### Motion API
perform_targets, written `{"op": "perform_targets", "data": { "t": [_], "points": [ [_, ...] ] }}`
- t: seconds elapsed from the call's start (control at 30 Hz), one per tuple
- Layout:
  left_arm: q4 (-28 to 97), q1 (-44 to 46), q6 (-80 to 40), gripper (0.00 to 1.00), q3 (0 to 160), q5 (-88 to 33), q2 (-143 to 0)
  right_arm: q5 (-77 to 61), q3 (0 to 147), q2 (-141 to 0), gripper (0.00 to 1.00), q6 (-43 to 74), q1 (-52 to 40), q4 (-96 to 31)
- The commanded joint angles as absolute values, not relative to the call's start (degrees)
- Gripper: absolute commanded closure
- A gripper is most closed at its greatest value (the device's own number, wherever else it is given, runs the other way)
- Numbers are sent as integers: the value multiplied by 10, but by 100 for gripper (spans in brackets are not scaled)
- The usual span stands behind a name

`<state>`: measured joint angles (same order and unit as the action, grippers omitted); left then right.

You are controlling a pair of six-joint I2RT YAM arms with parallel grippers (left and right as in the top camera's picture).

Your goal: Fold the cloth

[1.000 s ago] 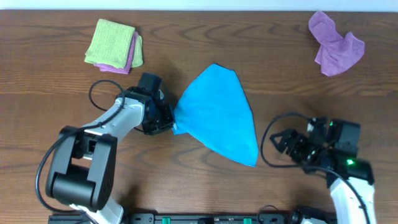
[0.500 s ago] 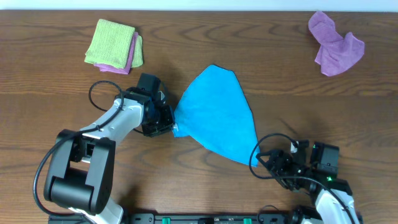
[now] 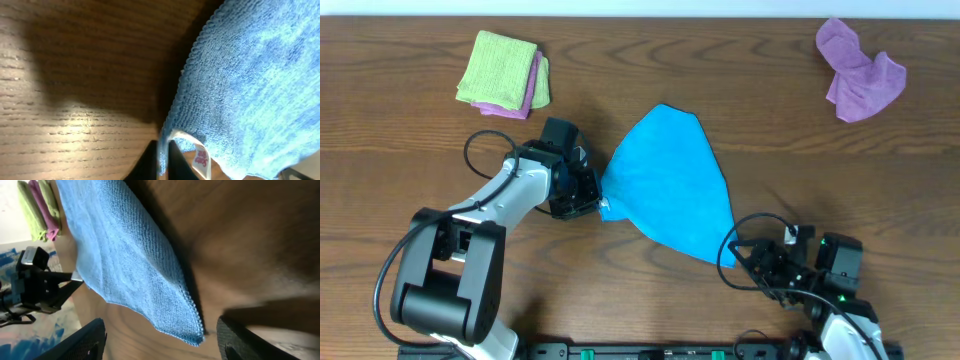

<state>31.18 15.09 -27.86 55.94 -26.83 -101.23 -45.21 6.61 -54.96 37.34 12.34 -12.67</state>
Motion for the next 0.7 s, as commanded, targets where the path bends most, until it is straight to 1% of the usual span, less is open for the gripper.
{"op": "perform_targets", "data": {
  "t": [0.0, 0.03, 0.1, 0.17, 0.27, 0.33, 0.53, 0.67],
  "points": [
    [316, 150, -267, 77, 554, -239, -1004, -401, 43, -555, 28, 392, 107, -127],
    [316, 150, -267, 72, 554, -232, -1004, -401, 43, -555, 27, 394, 104, -125],
    [317, 150, -267, 65, 554, -217, -1004, -401, 43, -555, 27, 400, 100, -122],
    [318, 150, -267, 60, 553, -203, -1004, -401, 43, -555, 27, 407, 96, -121],
    [324, 150, -268, 57, 553, -183, -1004, -406, 43, -555, 27, 407, 96, -119],
    [325, 150, -268, 57, 549, -174, -1004, -406, 43, -555, 28, 412, 96, -117],
    [281, 150, -305, 57, 521, -183, -1004, -410, 43, -555, 28, 416, 96, -110],
    [253, 150, -309, 58, 517, -210, -1004, -410, 43, -555, 28, 416, 96, -110]
  ]
}}
